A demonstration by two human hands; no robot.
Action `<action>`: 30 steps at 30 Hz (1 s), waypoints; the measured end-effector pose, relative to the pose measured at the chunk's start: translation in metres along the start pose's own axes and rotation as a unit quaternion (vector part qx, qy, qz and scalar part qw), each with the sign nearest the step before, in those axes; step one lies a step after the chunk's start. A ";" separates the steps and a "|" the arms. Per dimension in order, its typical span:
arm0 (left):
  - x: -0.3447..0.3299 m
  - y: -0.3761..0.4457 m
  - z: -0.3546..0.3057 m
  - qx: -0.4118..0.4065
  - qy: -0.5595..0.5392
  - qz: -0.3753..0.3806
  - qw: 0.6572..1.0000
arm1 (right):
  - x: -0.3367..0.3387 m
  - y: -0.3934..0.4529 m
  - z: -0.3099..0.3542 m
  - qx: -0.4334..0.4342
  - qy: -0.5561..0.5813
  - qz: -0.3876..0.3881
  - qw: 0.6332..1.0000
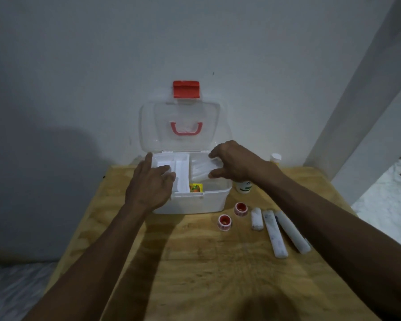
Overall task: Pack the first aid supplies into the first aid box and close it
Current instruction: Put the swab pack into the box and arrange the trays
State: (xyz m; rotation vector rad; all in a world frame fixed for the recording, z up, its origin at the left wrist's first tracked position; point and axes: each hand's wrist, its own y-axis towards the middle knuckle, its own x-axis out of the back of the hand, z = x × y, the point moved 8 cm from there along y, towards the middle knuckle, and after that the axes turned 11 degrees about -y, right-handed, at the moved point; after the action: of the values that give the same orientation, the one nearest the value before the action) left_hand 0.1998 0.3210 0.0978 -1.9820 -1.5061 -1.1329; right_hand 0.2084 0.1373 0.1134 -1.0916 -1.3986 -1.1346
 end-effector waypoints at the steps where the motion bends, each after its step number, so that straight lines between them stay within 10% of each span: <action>1: 0.000 -0.001 0.000 0.001 0.002 0.003 1.000 | -0.002 0.002 0.004 0.005 -0.004 0.002 1.000; 30: 0.001 -0.002 -0.004 0.016 0.023 0.019 0.999 | -0.024 0.020 0.024 -0.046 0.140 0.030 0.989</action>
State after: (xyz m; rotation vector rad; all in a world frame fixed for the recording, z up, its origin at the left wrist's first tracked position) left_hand 0.1971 0.3196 0.1010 -1.9429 -1.4489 -1.1241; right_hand 0.2269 0.1626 0.0897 -0.9877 -1.0968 -1.2647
